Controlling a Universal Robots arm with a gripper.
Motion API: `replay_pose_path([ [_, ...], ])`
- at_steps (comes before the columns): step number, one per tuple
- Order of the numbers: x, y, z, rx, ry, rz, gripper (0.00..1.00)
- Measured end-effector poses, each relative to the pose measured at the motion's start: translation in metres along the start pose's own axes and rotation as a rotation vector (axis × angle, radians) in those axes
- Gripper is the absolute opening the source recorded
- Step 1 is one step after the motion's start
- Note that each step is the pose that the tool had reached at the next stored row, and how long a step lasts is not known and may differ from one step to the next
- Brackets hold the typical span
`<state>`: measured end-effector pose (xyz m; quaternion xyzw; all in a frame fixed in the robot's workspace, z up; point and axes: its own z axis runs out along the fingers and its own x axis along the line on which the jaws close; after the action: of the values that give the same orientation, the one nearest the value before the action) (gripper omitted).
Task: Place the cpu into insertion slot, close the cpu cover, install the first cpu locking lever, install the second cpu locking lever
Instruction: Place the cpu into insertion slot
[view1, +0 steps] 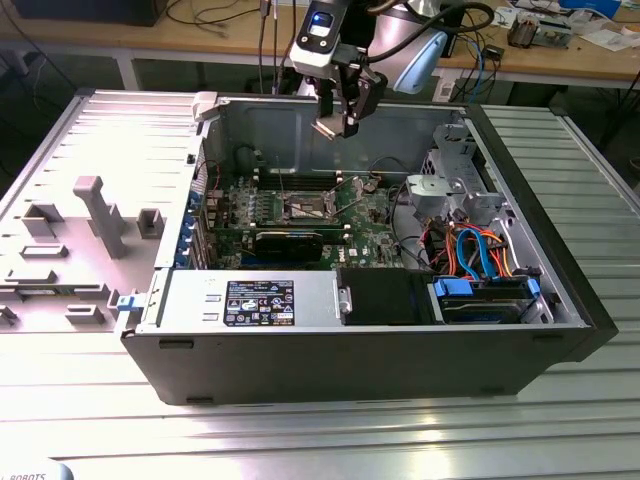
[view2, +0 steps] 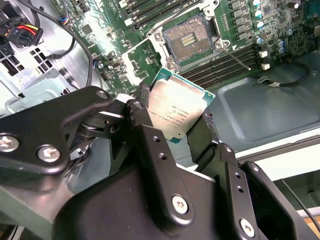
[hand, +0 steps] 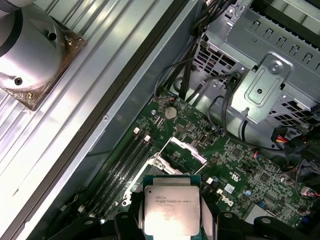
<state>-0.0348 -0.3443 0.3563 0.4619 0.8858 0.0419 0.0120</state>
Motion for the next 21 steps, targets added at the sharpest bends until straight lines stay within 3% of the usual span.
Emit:
replay_pose_path([
  [8,0.0,0.0,0.0,-0.0001,-0.0004,0.004,0.54],
  [17,0.0,0.0,0.0001,-0.0016,-0.008,0.094,0.54],
  [21,0.0,0.0,0.0001,-0.0017,-0.0085,0.099,0.54],
])
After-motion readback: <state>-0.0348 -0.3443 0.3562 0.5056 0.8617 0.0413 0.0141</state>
